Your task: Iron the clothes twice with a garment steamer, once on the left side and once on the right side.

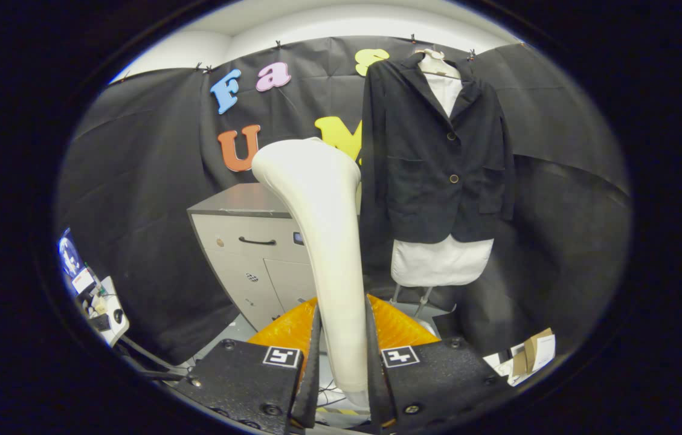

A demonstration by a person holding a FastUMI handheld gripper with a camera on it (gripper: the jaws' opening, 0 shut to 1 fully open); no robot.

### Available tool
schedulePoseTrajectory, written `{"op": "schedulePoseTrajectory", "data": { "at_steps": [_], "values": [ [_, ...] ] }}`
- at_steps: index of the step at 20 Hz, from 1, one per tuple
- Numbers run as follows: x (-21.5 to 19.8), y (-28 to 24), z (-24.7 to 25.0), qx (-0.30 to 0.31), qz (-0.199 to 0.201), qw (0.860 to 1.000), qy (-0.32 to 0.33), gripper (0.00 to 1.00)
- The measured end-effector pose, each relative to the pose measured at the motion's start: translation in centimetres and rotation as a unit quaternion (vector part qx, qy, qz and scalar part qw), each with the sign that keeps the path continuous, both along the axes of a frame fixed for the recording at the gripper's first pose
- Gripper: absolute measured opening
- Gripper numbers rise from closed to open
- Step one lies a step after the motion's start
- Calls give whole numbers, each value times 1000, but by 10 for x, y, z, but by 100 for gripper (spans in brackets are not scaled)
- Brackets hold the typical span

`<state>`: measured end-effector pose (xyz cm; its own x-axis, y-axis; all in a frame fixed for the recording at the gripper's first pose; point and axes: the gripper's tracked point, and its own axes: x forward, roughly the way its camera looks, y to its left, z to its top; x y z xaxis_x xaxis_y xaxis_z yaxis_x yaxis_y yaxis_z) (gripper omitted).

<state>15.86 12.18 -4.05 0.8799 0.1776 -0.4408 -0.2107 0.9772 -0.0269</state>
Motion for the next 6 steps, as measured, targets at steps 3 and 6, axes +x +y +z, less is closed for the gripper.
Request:
{"op": "schedulePoseTrajectory", "data": {
  "at_steps": [3, 6],
  "values": [
    [-2, 2, 1, 1, -3, 1000, -1, 36],
    [-4, 6, 1, -1, -4, 1000, -3, 36]
  ]
}}
